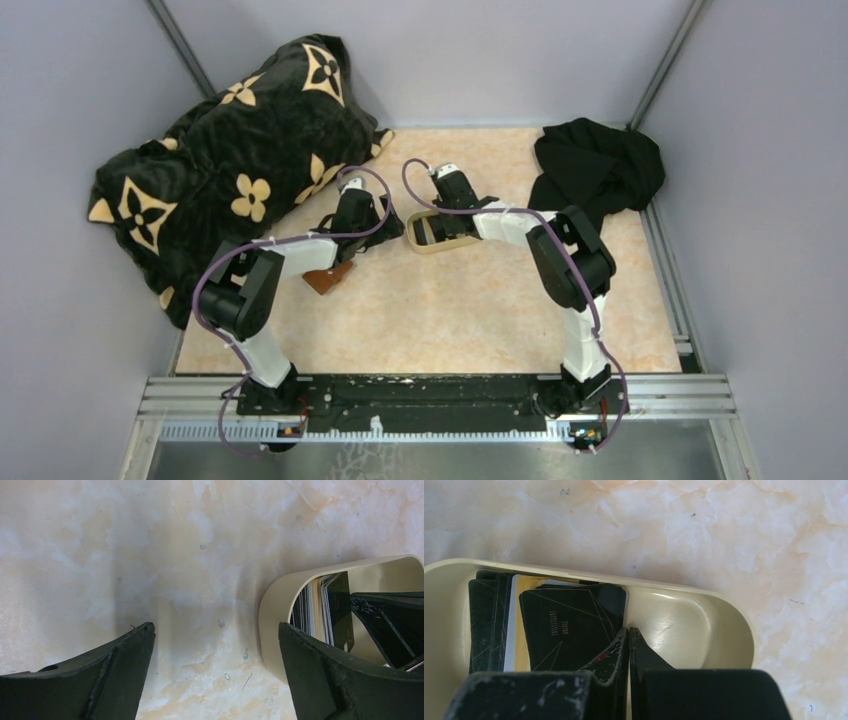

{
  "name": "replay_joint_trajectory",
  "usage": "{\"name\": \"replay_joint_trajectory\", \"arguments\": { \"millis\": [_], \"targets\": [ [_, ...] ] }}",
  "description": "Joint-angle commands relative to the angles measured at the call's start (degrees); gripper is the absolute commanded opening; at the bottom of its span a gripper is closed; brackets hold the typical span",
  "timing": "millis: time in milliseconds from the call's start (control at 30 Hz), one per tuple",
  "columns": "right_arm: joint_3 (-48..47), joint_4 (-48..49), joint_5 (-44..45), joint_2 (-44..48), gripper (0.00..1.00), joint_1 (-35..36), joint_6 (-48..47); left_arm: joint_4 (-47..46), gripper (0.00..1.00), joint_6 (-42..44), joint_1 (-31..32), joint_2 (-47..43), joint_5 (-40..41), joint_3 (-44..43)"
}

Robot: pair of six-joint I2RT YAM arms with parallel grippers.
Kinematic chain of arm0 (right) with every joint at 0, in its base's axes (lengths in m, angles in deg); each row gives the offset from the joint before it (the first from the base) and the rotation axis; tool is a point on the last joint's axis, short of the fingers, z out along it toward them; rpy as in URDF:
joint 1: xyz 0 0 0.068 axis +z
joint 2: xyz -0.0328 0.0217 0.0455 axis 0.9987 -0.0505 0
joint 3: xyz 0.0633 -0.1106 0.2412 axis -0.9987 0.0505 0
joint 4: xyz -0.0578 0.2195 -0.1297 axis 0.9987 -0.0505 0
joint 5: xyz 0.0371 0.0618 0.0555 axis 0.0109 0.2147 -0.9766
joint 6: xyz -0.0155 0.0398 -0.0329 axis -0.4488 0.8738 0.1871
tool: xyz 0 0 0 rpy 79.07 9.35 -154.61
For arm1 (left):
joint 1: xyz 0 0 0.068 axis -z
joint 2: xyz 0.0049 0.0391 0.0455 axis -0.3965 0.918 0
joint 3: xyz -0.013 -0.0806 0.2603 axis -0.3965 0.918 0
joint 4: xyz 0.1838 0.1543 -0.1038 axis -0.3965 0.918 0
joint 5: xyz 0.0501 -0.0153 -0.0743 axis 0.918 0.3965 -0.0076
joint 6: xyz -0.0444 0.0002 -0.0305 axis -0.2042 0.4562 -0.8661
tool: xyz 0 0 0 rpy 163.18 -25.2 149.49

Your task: Take the credit cards out of the card holder

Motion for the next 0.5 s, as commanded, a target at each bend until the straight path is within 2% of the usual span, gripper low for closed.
{"name": "replay_joint_trajectory", "arguments": {
  "millis": [0,467],
  "targets": [
    [-0.69,-0.21,-3.26,0.96,0.0,1.81,1.21,-0.06,0.99,-0.93,0.01,-0.51,-0.85,1.09],
    [-1.36,1.15,-9.41,1.29,0.0,4.27,3.32,0.12,0.99,-1.01,0.07,-2.99,-0.29,3.26]
  ]
}}
